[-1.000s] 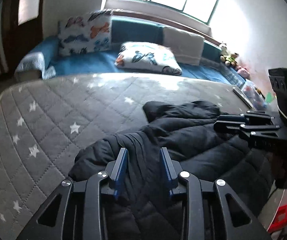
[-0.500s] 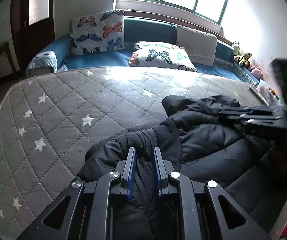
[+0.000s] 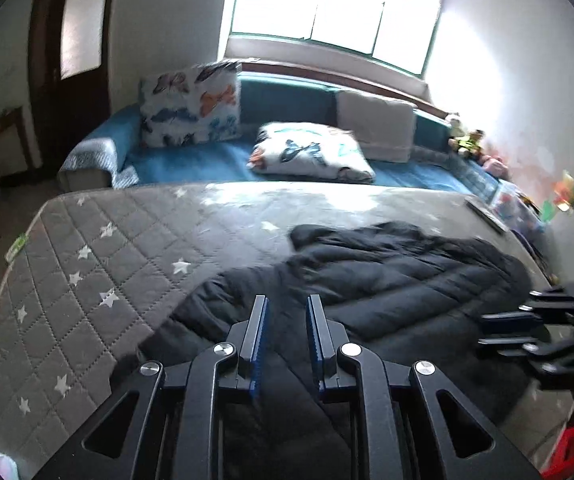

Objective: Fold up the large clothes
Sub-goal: 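Spread the jacket out flat on the mattress with both tools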

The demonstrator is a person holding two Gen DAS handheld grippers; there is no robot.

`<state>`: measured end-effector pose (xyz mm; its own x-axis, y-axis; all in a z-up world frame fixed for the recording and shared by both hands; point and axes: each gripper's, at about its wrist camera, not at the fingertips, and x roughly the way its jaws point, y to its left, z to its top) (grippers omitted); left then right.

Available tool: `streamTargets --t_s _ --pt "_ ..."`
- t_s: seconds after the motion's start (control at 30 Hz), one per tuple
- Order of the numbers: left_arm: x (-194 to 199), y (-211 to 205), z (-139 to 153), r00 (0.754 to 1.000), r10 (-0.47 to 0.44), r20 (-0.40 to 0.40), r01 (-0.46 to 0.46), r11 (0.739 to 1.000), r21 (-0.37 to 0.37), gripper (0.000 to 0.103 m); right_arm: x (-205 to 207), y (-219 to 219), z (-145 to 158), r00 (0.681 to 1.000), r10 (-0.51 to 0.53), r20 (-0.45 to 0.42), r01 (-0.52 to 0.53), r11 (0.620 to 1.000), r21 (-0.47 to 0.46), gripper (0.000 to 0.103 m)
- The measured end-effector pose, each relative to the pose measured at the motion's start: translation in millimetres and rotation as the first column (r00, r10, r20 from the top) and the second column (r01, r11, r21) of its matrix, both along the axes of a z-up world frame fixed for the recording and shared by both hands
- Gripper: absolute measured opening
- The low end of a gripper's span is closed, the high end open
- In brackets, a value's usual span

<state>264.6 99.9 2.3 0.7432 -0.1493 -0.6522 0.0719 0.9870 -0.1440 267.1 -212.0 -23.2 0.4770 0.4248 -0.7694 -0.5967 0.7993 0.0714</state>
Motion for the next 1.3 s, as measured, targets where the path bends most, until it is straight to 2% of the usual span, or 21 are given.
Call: streamTargets --t_s 0.1,0.2,0.27,0.33,0.57,0.67,0.8,0.9,1.07,1.17,1.23,1.3 --pt "-25.0 -17.3 2.9 0.998 -0.052 0.023 0.051 0.998 0.02 0.022 -11.0 -0.4 -8.5 1.0 0.007 0.005 -0.007 1.0 -0.01 0.031" --pt "-39.9 -29.4 -10.3 0.996 -0.092 -0.008 0.092 0.996 0.002 0.022 -15.3 0.9 -18.1 1.0 0.0 0.008 0.0 1.0 -0.006 0.031" --pt "-45.9 -34.6 -23.1 0.995 -0.097 -0.025 0.097 0.995 0.015 0.022 -14.3 0.7 -22.2 1.0 -0.007 0.015 0.007 1.0 -0.004 0.031" --pt "-49.1 -35.5 -37.3 0.994 -0.096 -0.045 0.098 0.995 0.031 0.022 -13.8 -0.8 -27.1 1.0 -0.013 0.014 0.013 1.0 0.008 0.032" --pt "-47.3 -30.9 -66.5 0.994 -0.089 -0.066 0.088 0.996 -0.011 0.022 -10.9 -1.1 -47.4 1.0 -0.017 0.019 0.017 1.0 0.003 0.032" --pt "-45.9 -37.0 -74.9 0.994 -0.088 -0.063 0.09 0.995 0.041 0.022 -7.1 2.7 -52.6 0.999 -0.023 0.022 0.024 1.0 -0.012 0.032" --pt "-42.8 -35.7 -74.8 0.994 -0.081 -0.074 0.083 0.996 0.025 0.022 -10.8 0.3 -45.8 1.0 -0.026 0.013 0.026 1.0 0.007 0.032" --pt "-41.0 -33.7 -72.8 0.993 -0.082 -0.08 0.082 0.997 0.0 0.022 -18.8 -17.6 -29.1 0.998 -0.062 0.006 0.061 0.996 0.058 0.032" --pt "-41.1 -31.3 -73.9 0.994 -0.077 -0.077 0.077 0.997 -0.006 0.022 -34.4 -68.8 -9.4 0.986 -0.165 0.038 0.162 0.985 0.053 0.032" --pt "-41.7 -32.0 -74.0 0.994 -0.074 -0.074 0.075 0.997 -0.001 0.022 -33.6 -105.7 -13.7 0.964 -0.263 0.033 0.261 0.964 0.048 0.032" --pt "-42.2 -31.4 -73.7 0.994 -0.076 -0.075 0.076 0.997 -0.003 0.022 -27.8 -121.6 -24.4 0.953 -0.303 -0.007 0.302 0.951 0.057 0.032" --pt "-43.9 -30.9 -74.6 0.994 -0.079 -0.074 0.079 0.997 -0.003 0.022 -20.1 -135.9 -41.9 0.953 -0.297 -0.062 0.302 0.948 0.103 0.032"
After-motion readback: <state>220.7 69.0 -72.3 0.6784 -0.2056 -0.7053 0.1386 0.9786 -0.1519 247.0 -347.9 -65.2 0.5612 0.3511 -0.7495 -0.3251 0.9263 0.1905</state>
